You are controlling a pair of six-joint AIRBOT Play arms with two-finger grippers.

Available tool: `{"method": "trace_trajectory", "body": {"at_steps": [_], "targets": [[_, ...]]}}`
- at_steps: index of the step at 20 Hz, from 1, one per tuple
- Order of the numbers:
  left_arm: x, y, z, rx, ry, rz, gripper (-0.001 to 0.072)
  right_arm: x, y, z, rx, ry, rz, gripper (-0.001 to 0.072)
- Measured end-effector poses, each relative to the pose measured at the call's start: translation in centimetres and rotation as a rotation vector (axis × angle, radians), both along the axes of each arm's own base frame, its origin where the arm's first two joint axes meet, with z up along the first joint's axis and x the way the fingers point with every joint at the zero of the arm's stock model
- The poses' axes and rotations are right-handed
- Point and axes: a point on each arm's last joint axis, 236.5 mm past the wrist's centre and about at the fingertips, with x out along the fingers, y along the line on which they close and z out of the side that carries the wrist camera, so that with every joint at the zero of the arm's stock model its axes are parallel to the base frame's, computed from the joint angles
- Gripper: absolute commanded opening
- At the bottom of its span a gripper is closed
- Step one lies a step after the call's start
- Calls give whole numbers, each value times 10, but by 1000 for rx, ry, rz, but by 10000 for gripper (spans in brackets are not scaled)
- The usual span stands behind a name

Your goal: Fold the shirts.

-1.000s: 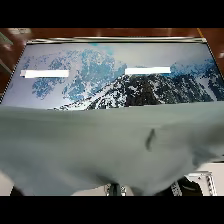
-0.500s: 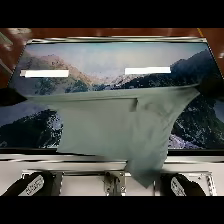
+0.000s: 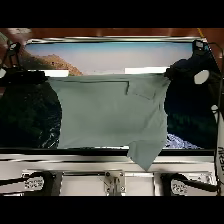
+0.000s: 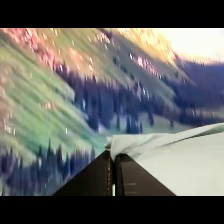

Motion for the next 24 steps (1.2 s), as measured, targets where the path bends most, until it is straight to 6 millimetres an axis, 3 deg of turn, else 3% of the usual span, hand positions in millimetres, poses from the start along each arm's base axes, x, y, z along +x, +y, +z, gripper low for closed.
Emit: {"method": "trace_trajectory", "body": {"at_steps": [2, 5, 9, 13, 18, 24], "targets": [[23, -4, -16, -19, -33, 23, 34, 22, 3, -14, -9, -51, -19, 56], [43, -11, -45, -60, -35, 50, 34, 38, 4, -43, -9, -57, -38, 56], [53, -15, -79, -87, -5, 71, 34, 45, 4, -74, 19, -28, -67, 56], [55, -18, -95, -116, 28, 95, 34, 40, 7, -95, 56, 32, -83, 56], [23, -24, -110, -129, 196, 28, 33, 11, 11, -102, 26, 168, -30, 56], [-39, -22, -132, -90, 474, -73, 33, -67, -6, -136, -3, 534, -32, 56]]}}
